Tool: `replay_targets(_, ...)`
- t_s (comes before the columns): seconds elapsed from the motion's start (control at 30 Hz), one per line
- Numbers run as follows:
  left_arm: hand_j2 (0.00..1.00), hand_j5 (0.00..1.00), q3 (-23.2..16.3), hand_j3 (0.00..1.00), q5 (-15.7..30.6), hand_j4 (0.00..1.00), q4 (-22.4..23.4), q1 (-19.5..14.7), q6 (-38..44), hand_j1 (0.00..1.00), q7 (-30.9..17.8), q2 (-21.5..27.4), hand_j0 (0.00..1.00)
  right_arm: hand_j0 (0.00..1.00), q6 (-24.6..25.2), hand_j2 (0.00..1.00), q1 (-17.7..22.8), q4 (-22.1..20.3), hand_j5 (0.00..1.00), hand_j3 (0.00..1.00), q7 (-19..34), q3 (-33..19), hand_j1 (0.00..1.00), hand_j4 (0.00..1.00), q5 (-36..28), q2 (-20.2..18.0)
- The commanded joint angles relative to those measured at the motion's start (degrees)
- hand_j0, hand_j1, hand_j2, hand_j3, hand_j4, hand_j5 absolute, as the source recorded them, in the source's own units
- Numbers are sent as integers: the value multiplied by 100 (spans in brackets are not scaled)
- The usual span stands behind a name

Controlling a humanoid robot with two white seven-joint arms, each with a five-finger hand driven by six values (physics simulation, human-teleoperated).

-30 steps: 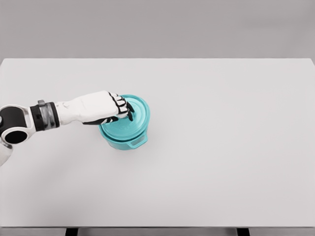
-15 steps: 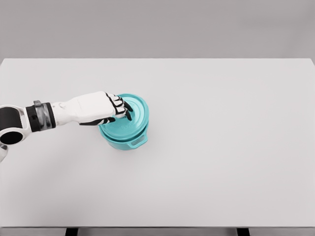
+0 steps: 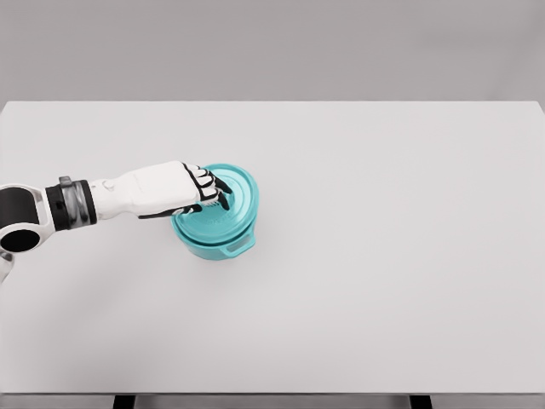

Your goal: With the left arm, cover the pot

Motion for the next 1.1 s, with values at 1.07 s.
replay_targets(1.07,42,42,-206,42,232,42,-102,-35,-8,42,-18,347,42,100,0,100,0,2,100,100,1,1,100,100,3,1)
